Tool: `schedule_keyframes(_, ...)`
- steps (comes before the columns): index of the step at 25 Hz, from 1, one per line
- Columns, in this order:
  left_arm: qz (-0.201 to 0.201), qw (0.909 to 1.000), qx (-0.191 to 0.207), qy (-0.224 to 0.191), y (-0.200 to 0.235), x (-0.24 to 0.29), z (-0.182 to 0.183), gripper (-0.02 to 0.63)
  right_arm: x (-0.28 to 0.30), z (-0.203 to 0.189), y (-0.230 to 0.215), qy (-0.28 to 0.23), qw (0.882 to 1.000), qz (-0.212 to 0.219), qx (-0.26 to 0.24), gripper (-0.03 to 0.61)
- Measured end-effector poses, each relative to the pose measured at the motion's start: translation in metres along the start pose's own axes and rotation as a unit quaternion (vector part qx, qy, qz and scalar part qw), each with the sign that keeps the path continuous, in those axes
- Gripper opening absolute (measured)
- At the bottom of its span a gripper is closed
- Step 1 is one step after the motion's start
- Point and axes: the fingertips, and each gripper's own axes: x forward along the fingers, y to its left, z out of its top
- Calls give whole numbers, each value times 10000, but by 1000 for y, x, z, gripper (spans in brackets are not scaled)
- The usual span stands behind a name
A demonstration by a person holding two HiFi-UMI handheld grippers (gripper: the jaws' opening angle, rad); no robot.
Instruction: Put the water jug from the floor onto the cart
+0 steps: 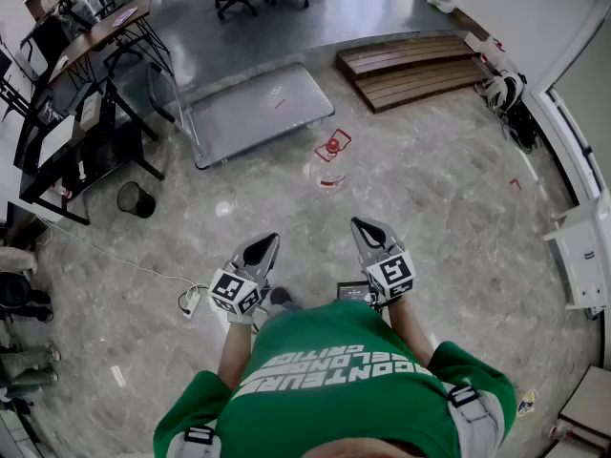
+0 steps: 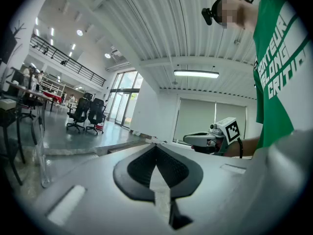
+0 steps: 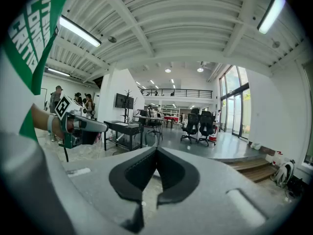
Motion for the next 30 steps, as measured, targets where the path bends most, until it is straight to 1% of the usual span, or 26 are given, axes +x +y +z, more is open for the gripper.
schedule_keyframes(4,-80,10000,-29,33,4,2,-1,9,4,2,-3,-22,10000,-73,-16,-8)
schedule_keyframes(15,-136,9998,-71,99,14,2,-4,9,12,0,2,30,9999,-149,5,-8)
schedule_keyframes(22,-212,9997,-109,114,20,4,-8,9,17,-1,1,67,9995,-294,55,-8)
schedule_keyframes(30,-349,9993,-108,-56,28,-1,-5,9,28,-3,11,160,9993,-336,66,-8)
